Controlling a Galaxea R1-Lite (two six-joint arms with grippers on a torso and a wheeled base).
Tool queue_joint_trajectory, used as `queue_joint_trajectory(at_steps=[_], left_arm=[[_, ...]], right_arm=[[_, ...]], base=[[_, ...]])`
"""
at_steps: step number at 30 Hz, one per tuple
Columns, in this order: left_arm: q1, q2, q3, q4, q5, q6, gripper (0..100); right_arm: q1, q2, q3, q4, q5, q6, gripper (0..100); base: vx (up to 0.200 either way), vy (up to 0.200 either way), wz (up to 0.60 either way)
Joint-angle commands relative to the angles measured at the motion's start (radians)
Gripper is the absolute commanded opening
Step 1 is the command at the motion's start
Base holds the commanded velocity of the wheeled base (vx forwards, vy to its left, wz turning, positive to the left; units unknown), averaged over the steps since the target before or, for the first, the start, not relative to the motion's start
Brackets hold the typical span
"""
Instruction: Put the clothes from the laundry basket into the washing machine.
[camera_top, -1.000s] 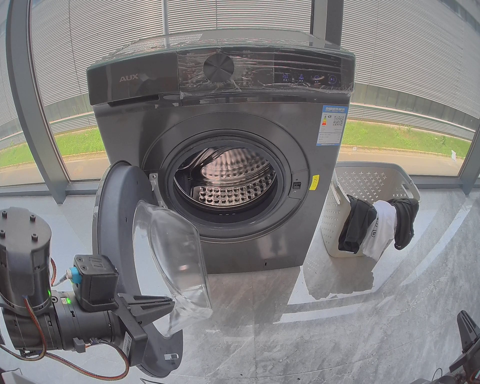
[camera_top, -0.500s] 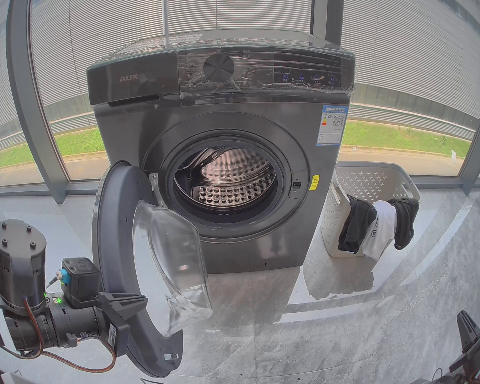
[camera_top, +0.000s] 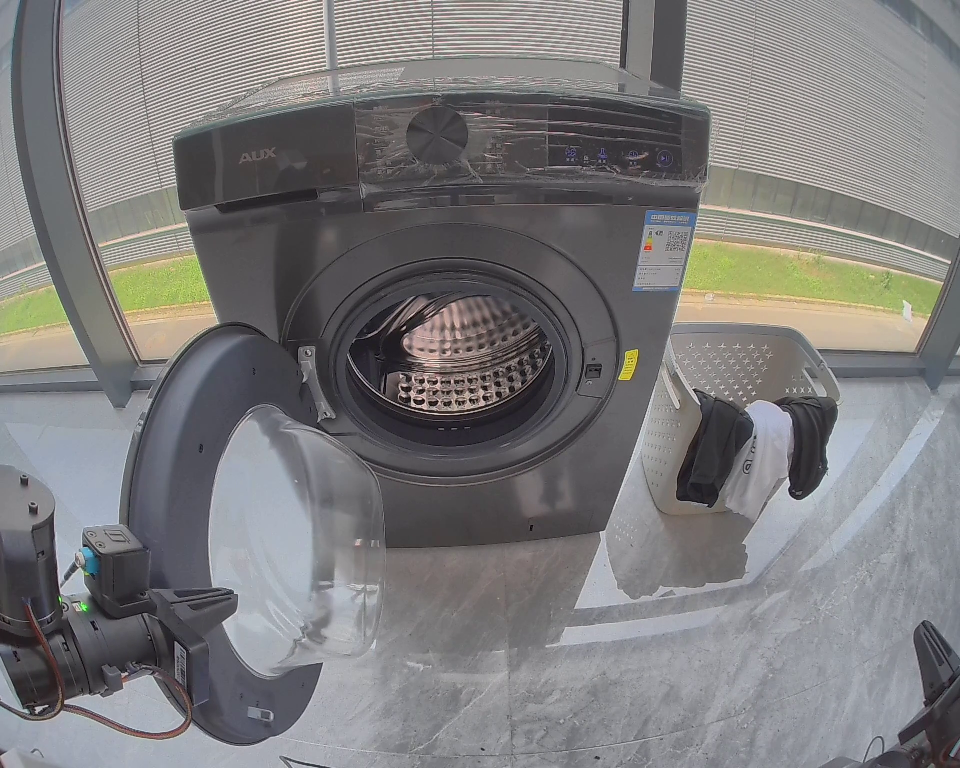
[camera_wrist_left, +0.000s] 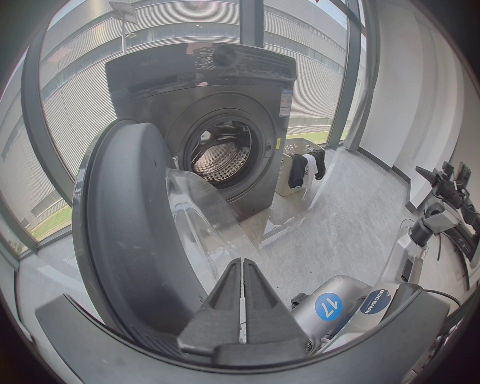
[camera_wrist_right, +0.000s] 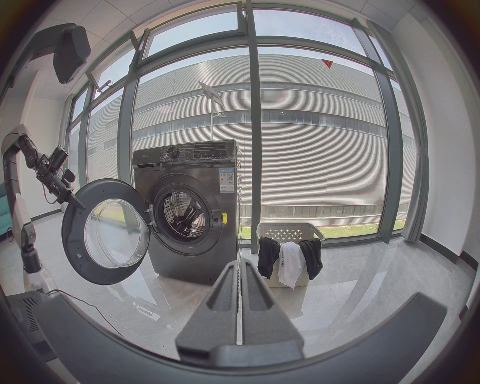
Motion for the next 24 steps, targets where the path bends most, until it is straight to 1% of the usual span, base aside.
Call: queue_joint_trajectory(at_steps=[1,3,6,11,13,16,21,24], left_arm=[[0.058,-0.049,0.025,0.001,0.0,0.001,0],[0.082,-0.057,0.029,0.001,0.0,0.0,0],[0.151,-0.066,0.032,-0.001,-0.002,0.001,0],[0.22,-0.075,0.034,0.001,-0.005,0.0,0],[0.248,-0.075,0.035,0.001,-0.006,0.0,0],[0.268,-0.077,0.035,0.001,-0.011,-0.002,0],[0.268,-0.078,0.035,0.001,-0.011,-0.026,0],[0.27,-0.077,0.034,-0.001,-0.011,-0.031,0]], right_arm=[[0.0,-0.013,0.01,0.0,0.002,-0.002,0],[0.0,-0.013,0.01,0.0,0.005,-0.003,0],[0.0,-0.013,0.01,0.0,0.005,-0.003,0],[0.0,-0.013,0.01,0.0,0.005,-0.003,0],[0.0,-0.013,0.01,0.0,0.005,-0.003,0],[0.0,-0.013,0.01,0.0,0.005,-0.005,0],[0.0,-0.013,0.01,0.0,0.005,-0.003,0],[0.0,-0.013,0.01,0.0,0.005,-0.003,0]], base=[[0.0,0.0,0.0],[0.0,0.0,0.0],[0.0,0.0,0.0],[0.0,0.0,0.0],[0.0,0.2,0.0],[0.0,0.2,0.0],[0.0,0.2,0.0],[0.0,0.2,0.0]])
